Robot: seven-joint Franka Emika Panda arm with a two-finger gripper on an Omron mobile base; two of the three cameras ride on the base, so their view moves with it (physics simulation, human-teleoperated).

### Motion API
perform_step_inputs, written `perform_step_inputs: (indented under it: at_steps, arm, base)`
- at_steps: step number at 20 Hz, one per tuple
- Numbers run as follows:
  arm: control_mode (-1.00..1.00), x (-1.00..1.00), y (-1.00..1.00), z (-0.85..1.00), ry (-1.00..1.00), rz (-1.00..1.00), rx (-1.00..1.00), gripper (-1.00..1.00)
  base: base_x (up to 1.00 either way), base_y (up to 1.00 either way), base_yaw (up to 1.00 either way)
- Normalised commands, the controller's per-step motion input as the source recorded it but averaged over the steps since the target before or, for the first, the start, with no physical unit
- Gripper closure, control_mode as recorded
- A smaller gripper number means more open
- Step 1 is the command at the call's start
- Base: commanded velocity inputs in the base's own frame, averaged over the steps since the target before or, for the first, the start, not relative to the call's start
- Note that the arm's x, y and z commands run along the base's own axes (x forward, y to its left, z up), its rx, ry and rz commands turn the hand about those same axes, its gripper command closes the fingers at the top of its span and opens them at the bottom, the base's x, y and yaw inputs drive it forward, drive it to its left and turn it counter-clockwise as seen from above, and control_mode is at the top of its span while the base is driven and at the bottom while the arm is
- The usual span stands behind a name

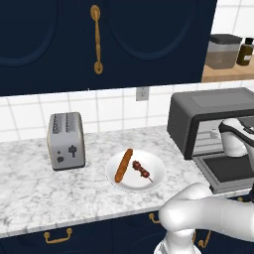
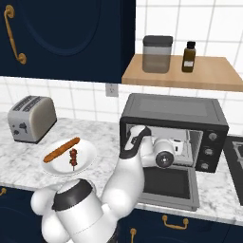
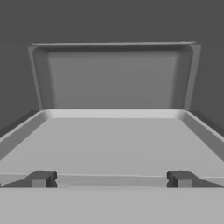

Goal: Pick up the kebab skewer and baguette bread, and place them inside the toaster oven. Close the toaster oven door and start by setting the timer.

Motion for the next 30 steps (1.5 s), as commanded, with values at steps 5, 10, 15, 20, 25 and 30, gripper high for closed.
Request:
perform_step_inputs:
  at_steps: [5, 10, 15, 20, 25, 30]
  arm:
    - [-1.00, 0.33, 0.00, 0.01, 0.00, 0.00, 0.00, -1.00]
    - [-1.00, 0.28, 0.00, 0.00, 0.04, 0.00, 0.00, -1.00]
    - [-1.00, 0.13, 0.00, 0.00, 0.08, 0.00, 0.00, -1.00]
    - [-1.00, 0.01, 0.00, -0.23, 0.10, 0.00, 0.00, -1.00]
    - [-1.00, -0.77, -0.14, -0.94, 0.04, 0.00, 0.02, -1.00]
    - [-1.00, -1.00, -0.25, -1.00, 0.00, 0.00, 0.10, -1.00]
  base:
    - [0.00, 0.00, 0.00]
    - [0.00, 0.00, 0.00]
    - [0.00, 0.00, 0.00]
    - [0.00, 0.00, 0.00]
    - [0.00, 0.00, 0.00]
    - [0.00, 0.00, 0.00]
